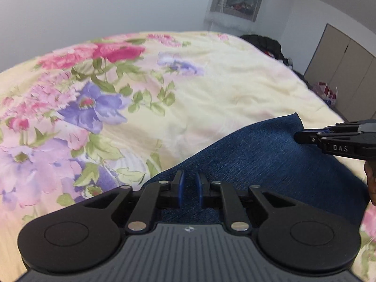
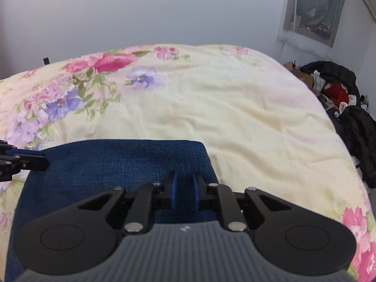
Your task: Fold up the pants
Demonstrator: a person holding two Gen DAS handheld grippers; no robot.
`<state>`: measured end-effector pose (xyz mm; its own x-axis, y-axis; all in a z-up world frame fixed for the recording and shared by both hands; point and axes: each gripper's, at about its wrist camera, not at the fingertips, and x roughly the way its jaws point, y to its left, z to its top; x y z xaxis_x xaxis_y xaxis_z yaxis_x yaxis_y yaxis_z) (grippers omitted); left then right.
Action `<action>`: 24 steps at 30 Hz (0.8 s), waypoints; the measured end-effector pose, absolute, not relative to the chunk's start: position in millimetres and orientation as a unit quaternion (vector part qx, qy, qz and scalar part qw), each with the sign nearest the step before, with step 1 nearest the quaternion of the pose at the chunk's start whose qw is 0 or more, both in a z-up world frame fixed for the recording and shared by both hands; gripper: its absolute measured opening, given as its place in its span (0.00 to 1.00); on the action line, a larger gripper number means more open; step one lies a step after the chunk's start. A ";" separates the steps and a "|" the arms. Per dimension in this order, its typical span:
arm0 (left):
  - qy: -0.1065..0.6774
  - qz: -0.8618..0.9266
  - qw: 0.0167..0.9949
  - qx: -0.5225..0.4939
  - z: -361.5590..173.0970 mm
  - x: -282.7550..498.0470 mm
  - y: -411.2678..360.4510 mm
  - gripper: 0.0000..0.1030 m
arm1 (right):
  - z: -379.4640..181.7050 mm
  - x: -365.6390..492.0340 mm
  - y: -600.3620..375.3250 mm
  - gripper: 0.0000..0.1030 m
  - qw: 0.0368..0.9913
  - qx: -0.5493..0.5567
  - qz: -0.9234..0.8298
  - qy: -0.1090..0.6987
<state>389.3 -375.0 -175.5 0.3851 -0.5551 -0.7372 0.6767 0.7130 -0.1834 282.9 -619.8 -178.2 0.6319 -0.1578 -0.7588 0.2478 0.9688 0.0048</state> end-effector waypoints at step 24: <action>0.413 -0.345 0.824 0.176 -133.5 294.6 -359.4 0.14 | -135.9 167.7 -592.5 0.09 0.890 0.025 -0.125 0.438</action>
<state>294.6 -359.4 -133.5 0.4215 -0.4224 -0.8025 0.7139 0.7003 0.0064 167.7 -592.5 -135.9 0.5847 -0.2006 -0.7861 0.2443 0.9675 -0.0651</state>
